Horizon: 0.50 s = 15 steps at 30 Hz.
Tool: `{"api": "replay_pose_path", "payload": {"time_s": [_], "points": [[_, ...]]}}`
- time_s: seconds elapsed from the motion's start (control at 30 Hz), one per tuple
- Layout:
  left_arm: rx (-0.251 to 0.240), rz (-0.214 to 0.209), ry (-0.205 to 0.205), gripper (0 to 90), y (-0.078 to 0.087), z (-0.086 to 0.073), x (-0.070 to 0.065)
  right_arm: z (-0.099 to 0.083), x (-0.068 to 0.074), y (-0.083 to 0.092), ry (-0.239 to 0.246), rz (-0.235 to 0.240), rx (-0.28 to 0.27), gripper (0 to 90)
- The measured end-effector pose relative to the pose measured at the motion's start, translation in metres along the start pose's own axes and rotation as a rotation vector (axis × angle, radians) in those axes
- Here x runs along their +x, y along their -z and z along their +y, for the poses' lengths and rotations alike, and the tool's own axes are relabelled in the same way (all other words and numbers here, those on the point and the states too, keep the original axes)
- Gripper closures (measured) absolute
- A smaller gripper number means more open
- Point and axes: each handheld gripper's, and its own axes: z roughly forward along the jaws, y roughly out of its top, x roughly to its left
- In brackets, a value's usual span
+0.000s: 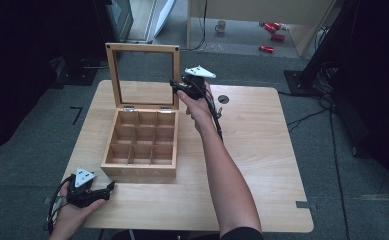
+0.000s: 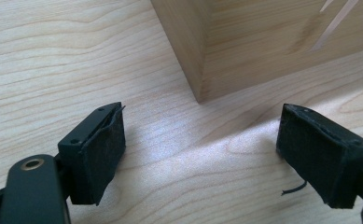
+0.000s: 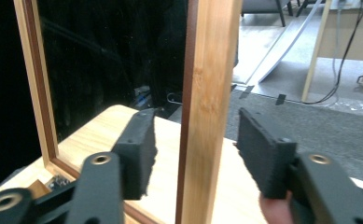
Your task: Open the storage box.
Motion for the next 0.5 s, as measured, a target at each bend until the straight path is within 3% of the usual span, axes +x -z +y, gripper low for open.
{"api": "replay_pose_path", "payload": {"time_s": [0.03,0.3,0.5], "points": [[0.000,0.000,0.000,16.0,0.000,0.000,0.000,0.000,0.000,0.007,0.008,-0.005,0.002,39.8],[0.001,0.000,0.001,16.0,0.000,0.000,0.000,-0.011,-0.006,0.040,0.035,-0.022,0.007,28.2],[0.000,0.000,0.003,16.0,0.000,0.000,0.000,-0.026,-0.015,0.069,0.056,-0.027,0.002,24.5]]}}
